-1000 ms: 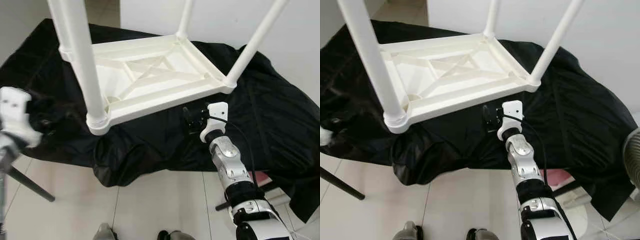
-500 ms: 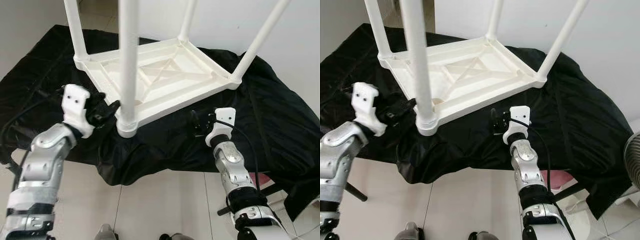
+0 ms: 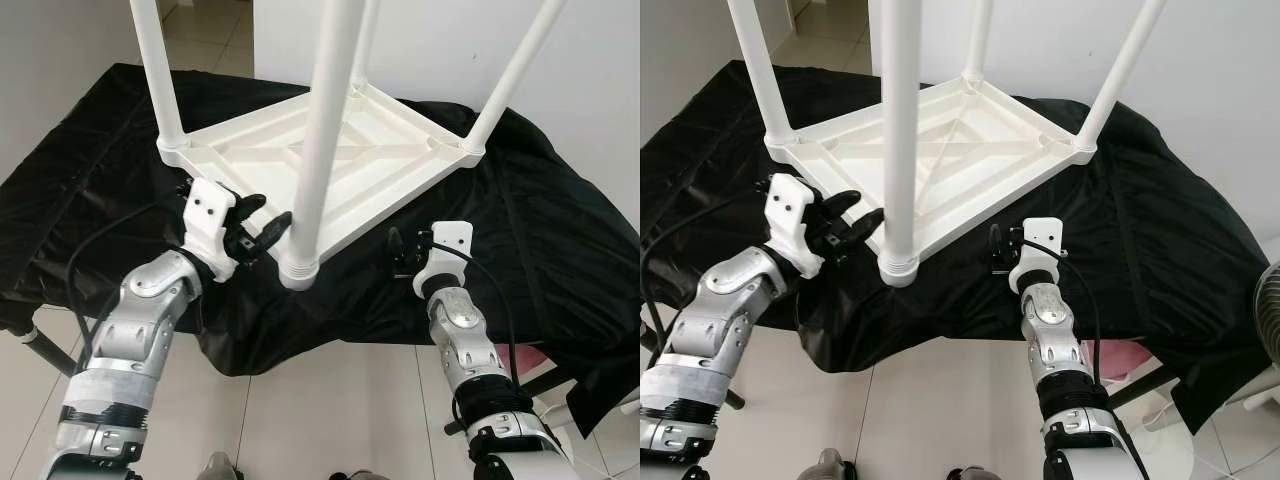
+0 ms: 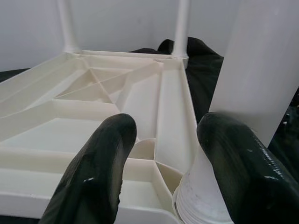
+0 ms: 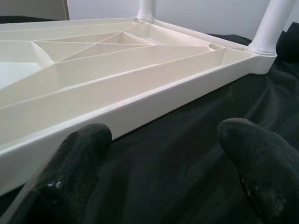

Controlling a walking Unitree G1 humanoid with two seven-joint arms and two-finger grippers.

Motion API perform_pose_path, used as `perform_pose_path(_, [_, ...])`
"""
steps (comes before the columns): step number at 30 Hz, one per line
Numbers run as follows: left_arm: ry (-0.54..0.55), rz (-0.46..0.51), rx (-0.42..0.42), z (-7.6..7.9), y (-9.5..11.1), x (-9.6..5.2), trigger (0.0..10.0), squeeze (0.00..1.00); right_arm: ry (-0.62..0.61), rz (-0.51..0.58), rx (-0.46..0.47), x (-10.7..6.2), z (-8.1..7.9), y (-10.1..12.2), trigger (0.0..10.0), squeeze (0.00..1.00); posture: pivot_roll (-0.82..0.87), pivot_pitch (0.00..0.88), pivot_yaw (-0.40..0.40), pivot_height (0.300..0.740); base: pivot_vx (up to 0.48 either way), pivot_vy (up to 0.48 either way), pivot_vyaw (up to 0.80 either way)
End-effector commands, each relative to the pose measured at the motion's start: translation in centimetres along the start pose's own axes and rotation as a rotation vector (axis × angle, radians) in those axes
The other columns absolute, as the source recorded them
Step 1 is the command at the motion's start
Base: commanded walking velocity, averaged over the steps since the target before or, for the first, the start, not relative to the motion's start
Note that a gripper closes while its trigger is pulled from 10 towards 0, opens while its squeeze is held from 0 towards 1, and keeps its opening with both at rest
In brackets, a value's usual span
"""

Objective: Building children table

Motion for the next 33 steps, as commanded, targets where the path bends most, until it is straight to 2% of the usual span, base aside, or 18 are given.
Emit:
perform_pose_path(1, [-0.186,-0.018,0.018,3.2,-0.3,1.2,10.0,0.00,0.007,-0.008,0.006,-0.5,0.3,-0.4,10.0,0.00,-0.02,0.077,-0.045,0.740,0.000,0.000,0.00])
perform_pose_path(5, [-0.237,-0.017,0.011,4.7,-0.4,1.5,10.0,0.00,0.028,0.009,0.014,-0.8,0.2,-0.2,10.0,0.00,-0.02,0.081,-0.044,0.740,0.000,0.000,0.00])
perform_pose_path(7, [-0.295,-0.011,0.009,6.6,-0.4,1.9,10.0,0.00,0.052,0.031,0.028,-1.2,0.4,0.0,10.0,0.00,-0.02,0.081,-0.044,0.740,0.000,0.000,0.00])
perform_pose_path(8, [-0.295,-0.011,0.009,6.6,-0.4,1.9,10.0,0.00,0.052,0.031,0.028,-1.2,0.4,0.0,10.0,0.00,-0.02,0.081,-0.044,0.740,0.000,0.000,0.00])
perform_pose_path(9, [-0.324,-0.010,0.004,7.5,-0.4,2.0,10.0,0.00,0.075,0.047,0.039,-1.6,0.5,0.1,10.0,0.00,-0.02,0.081,-0.044,0.740,0.000,0.000,0.00])
perform_pose_path(11, [-0.345,-0.010,0.011,8.3,-0.5,2.0,10.0,0.00,0.125,0.072,0.043,-2.4,0.7,0.4,10.0,0.00,-0.01,0.080,-0.046,0.740,0.000,0.000,0.00])
perform_pose_path(14, [-0.309,-0.026,0.021,7.6,-0.8,1.9,10.0,0.00,0.161,0.079,0.035,-3.1,1.1,0.5,10.0,0.00,-0.01,0.079,-0.044,0.740,0.000,0.000,0.00])
perform_pose_path(17, [-0.237,-0.031,0.033,5.7,-0.8,1.3,10.0,0.00,0.203,0.085,0.023,-4.2,1.9,0.6,10.0,0.00,-0.01,0.075,-0.033,0.740,0.000,0.000,0.00])
perform_pose_path(20, [-0.237,-0.031,0.033,5.7,-0.8,1.3,10.0,0.00,0.203,0.085,0.023,-4.2,1.9,0.6,10.0,0.00,-0.01,0.075,-0.033,0.740,0.000,0.000,0.00])
perform_pose_path(22, [-0.160,-0.046,0.028,3.4,-0.7,0.2,10.0,0.00,0.279,0.071,-0.010,-5.4,2.5,0.6,10.0,0.00,-0.02,0.067,-0.029,0.740,0.000,0.000,0.00])
perform_pose_path(23, [-0.160,-0.046,0.028,3.4,-0.7,0.2,10.0,0.00,0.279,0.071,-0.010,-5.4,2.5,0.6,10.0,0.00,-0.02,0.067,-0.029,0.740,0.000,0.000,0.00])
perform_pose_path(24, [-0.134,-0.056,0.024,2.5,-0.7,-0.5,10.0,0.00,0.327,0.064,-0.013,-6.0,2.6,0.7,10.0,0.00,-0.02,0.067,-0.029,0.740,0.000,0.000,0.00])
perform_pose_path(26, [-0.134,-0.056,0.024,2.5,-0.7,-0.5,10.0,0.00,0.327,0.064,-0.013,-6.0,2.6,0.7,10.0,0.00,-0.02,0.067,-0.029,0.740,0.000,0.000,0.00])
perform_pose_path(27, [-0.105,-0.060,0.029,1.6,-0.4,-1.1,10.0,0.00,0.384,0.063,-0.018,-6.4,2.4,0.9,10.0,1.00,-0.02,0.062,-0.025,0.740,0.000,0.000,0.00])
perform_pose_path(28, [-0.105,-0.060,0.029,1.6,-0.4,-1.1,10.0,0.00,0.384,0.063,-0.018,-6.4,2.4,0.9,10.0,1.00,-0.02,0.062,-0.025,0.740,0.000,0.000,0.00])
perform_pose_path(29, [-0.057,-0.051,0.033,0.4,0.1,-1.8,10.0,0.00,0.440,0.064,-0.020,-6.6,2.0,1.1,10.0,1.00,-0.02,0.058,-0.024,0.740,0.000,0.000,0.00])
perform_pose_path(32, [-0.057,-0.051,0.033,0.4,0.1,-1.8,10.0,0.00,0.440,0.064,-0.020,-6.6,2.0,1.1,10.0,1.00,-0.02,0.058,-0.024,0.740,0.000,0.000,0.00])
perform_pose_path(33, [-0.002,-0.042,0.018,-0.9,0.6,-2.5,10.0,0.00,0.488,0.066,-0.019,-6.6,1.5,1.3,10.0,1.00,-0.01,0.052,-0.027,0.740,0.000,0.000,0.00])
Point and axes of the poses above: a point about 5 cm out from each wrist's last joint towards the gripper, its own x axis pointing out of the wrist towards the gripper, its own y axis along the axis of the wrist's last joint, z = x × y, the point moved 4 cm from there along x, pointing out of the wrist towards the gripper, and after that the axes turned 5 degrees about -x, right-handed, at the moved point
